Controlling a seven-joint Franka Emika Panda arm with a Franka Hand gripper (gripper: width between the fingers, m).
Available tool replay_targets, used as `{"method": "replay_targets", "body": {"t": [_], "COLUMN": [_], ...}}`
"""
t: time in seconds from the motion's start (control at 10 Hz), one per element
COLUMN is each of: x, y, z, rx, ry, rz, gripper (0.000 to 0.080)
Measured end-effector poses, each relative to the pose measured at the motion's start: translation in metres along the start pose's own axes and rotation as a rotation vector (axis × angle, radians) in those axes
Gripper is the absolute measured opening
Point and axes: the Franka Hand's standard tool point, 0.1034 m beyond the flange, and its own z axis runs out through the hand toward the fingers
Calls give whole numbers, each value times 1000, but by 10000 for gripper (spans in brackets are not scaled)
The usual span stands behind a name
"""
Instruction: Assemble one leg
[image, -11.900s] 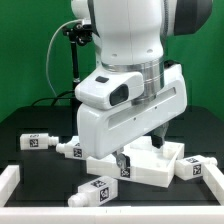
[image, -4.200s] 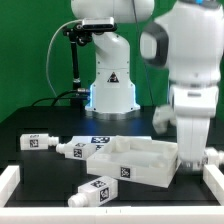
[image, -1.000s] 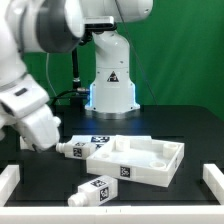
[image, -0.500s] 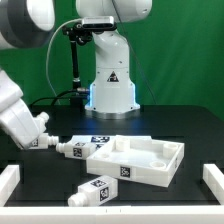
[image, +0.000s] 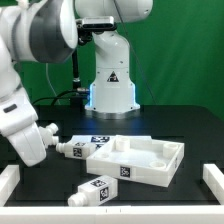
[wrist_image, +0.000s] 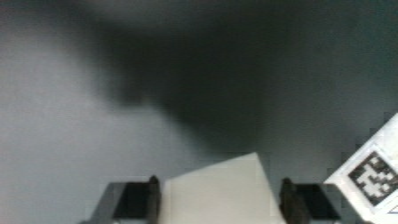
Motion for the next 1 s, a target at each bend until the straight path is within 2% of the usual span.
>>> {"method": "replay_targets", "body": {"t": [0.2,0.5,0.7,1.0], "x": [5,4,2,0], "y": [5,-3,-12,-13], "z": [3,12,21,23], "rx": [10,-13,-12,-12], "ry": [-2,63,101,103], "rz": [3,-54,-91,-88], "gripper": [321,321,321,321]}}
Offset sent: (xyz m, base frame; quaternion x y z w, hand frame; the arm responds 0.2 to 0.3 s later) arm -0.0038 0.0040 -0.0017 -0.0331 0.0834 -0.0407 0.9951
